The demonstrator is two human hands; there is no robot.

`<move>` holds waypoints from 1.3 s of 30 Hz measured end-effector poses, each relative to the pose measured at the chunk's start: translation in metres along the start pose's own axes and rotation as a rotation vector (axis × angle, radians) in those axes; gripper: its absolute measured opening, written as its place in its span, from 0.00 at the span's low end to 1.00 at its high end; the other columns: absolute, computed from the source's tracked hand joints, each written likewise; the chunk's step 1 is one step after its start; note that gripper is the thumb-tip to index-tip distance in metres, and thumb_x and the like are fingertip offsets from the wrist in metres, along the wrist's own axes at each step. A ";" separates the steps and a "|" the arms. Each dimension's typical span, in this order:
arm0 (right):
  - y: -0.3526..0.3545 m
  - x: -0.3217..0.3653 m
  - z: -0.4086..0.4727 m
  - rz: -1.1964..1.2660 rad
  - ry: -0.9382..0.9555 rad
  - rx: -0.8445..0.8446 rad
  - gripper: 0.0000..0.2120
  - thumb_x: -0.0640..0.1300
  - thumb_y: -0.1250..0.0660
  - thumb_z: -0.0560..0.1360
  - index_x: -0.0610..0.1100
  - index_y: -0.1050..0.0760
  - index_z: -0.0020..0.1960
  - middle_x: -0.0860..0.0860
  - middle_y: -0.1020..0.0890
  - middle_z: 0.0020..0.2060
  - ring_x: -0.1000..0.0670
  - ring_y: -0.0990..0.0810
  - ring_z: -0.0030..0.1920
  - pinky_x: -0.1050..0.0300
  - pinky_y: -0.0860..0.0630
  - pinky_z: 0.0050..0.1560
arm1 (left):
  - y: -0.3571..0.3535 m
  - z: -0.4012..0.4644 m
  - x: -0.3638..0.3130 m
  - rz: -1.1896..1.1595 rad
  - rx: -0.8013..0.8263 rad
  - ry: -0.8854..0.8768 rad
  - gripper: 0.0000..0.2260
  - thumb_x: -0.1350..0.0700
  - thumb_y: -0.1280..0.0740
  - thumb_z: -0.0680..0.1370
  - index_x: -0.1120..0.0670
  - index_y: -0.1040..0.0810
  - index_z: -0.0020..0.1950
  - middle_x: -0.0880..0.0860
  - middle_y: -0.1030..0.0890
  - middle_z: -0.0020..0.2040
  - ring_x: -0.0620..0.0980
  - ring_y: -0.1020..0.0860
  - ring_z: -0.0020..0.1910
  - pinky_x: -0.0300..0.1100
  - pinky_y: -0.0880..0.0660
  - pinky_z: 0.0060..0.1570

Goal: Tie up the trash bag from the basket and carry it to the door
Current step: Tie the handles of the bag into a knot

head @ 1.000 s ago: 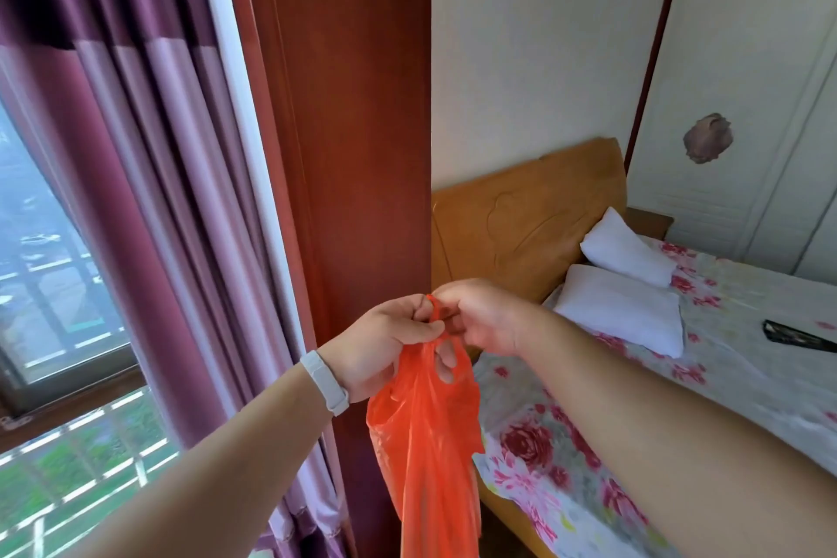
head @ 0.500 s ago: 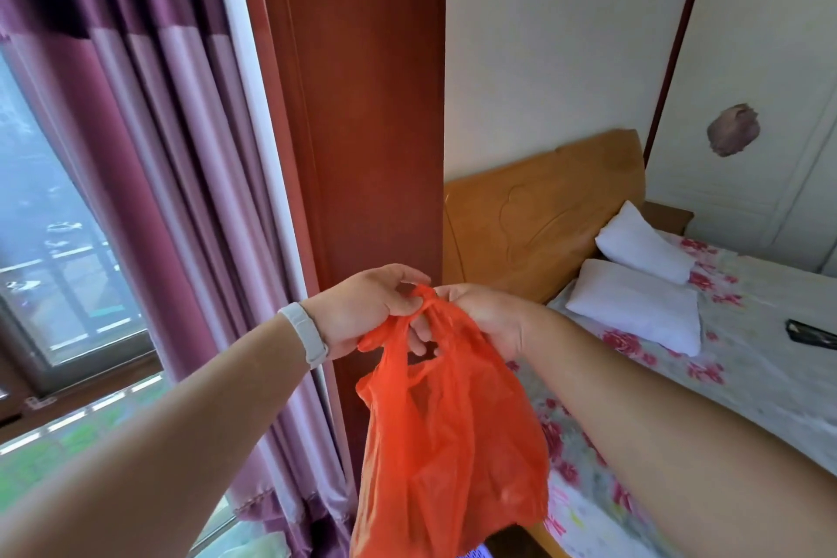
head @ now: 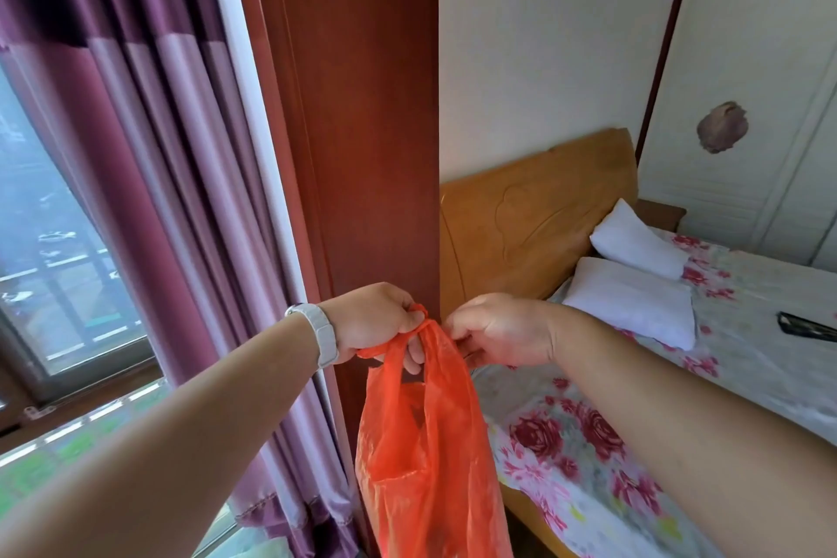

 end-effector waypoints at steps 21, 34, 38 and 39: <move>-0.078 -0.019 -0.027 -0.630 0.013 -0.273 0.14 0.41 0.41 0.77 0.40 0.23 0.58 0.46 0.16 0.47 0.47 0.19 0.45 0.45 0.21 0.53 | 0.006 -0.003 0.010 -0.044 -0.056 0.072 0.12 0.59 0.41 0.80 0.63 0.24 0.41 0.60 0.17 0.33 0.54 0.20 0.29 0.41 0.25 0.29; -0.057 -0.008 -0.005 -0.093 0.377 -0.645 0.16 0.32 0.44 0.78 0.51 0.28 0.41 0.56 0.21 0.40 0.59 0.23 0.43 0.62 0.27 0.48 | 0.009 -0.015 0.026 -0.272 0.053 0.105 0.14 0.59 0.42 0.80 0.64 0.21 0.42 0.58 0.17 0.34 0.53 0.19 0.31 0.44 0.26 0.36; -0.066 0.010 -0.010 -0.058 0.544 -0.550 0.13 0.28 0.43 0.73 0.45 0.29 0.41 0.51 0.23 0.37 0.51 0.23 0.43 0.48 0.24 0.53 | 0.009 -0.018 0.030 -0.336 0.084 0.144 0.13 0.60 0.43 0.80 0.66 0.22 0.47 0.59 0.18 0.35 0.53 0.19 0.31 0.40 0.24 0.28; -0.067 0.012 -0.010 -0.060 0.564 -0.533 0.13 0.28 0.41 0.73 0.45 0.29 0.41 0.51 0.23 0.37 0.49 0.23 0.43 0.45 0.24 0.55 | 0.008 -0.019 0.030 -0.347 0.093 0.142 0.13 0.60 0.43 0.80 0.65 0.22 0.48 0.59 0.19 0.35 0.53 0.19 0.32 0.40 0.24 0.30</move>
Point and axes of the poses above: each hand's wrist, its own z-axis towards the middle knuckle, its own y-axis out of the back of the hand, x = y × z, the point moved 8 cm from there along z, towards the middle knuckle
